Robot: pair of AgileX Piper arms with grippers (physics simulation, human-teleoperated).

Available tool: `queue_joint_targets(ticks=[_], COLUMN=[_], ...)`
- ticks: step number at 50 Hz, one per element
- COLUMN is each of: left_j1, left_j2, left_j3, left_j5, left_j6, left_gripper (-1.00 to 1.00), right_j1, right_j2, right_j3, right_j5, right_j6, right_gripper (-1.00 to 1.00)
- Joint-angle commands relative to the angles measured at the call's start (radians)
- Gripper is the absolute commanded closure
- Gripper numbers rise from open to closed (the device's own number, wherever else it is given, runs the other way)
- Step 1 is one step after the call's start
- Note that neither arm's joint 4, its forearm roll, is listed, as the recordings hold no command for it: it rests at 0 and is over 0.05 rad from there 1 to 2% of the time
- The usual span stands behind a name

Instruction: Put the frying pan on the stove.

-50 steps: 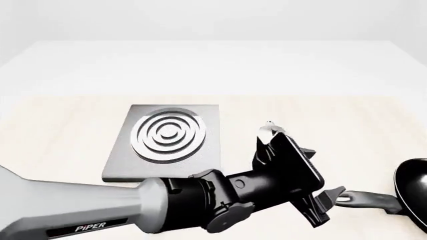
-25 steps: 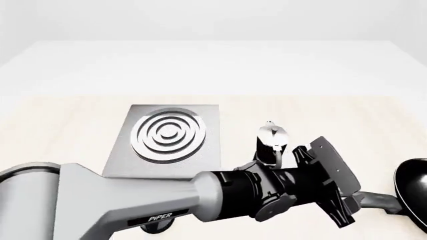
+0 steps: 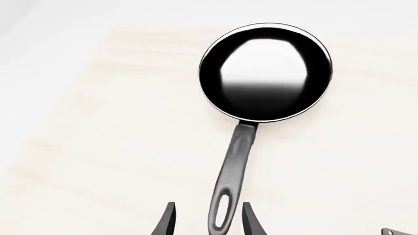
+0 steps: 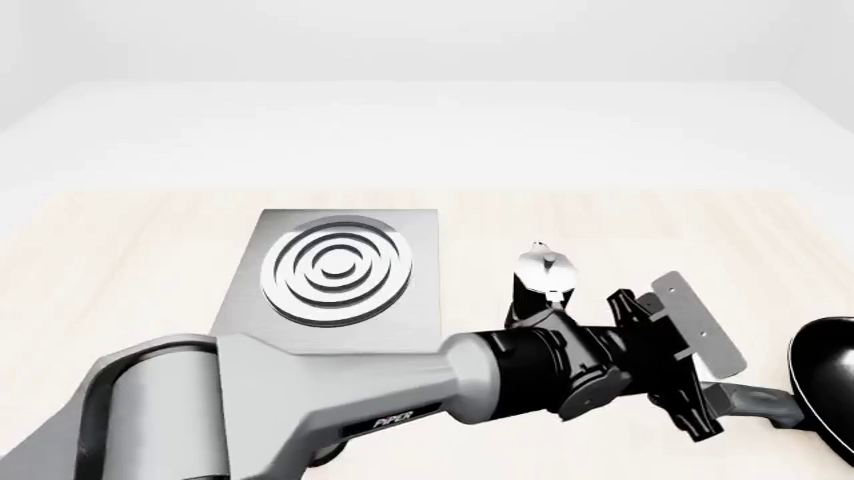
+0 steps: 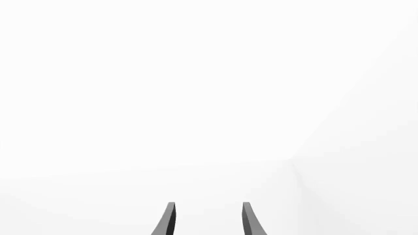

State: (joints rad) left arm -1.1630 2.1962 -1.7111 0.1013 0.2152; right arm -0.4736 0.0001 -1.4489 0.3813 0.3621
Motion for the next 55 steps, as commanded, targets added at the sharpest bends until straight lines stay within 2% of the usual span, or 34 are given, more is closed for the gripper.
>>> queue_joint_targets(ticks=[1,8,16,30,55], left_j1=[0.010,0.030,0.034,-0.018,-0.022], left_j2=[0.056,0.100,0.125,0.114,0.200], left_j3=[-0.084,-0.161,-0.207,-0.181,-0.305], left_j5=[0.053,0.102,0.135,0.127,0.209], left_j6=[0.005,0.012,0.017,0.011,0.013], left_gripper=[-1.00,-1.00,-1.00,-1.00,-1.00], right_j1=[-0.006,-0.006,-0.010,-0.014,-0.005], right_j2=[0.000,0.000,0.000,0.000,0.000], right_j3=[0.006,0.007,0.009,0.011,0.003], right_j5=[-0.010,-0.011,-0.016,-0.019,-0.013], right_j6=[0.004,0.006,0.010,0.012,0.000], right_gripper=[-1.00,-1.00,-1.00,-1.00,-1.00])
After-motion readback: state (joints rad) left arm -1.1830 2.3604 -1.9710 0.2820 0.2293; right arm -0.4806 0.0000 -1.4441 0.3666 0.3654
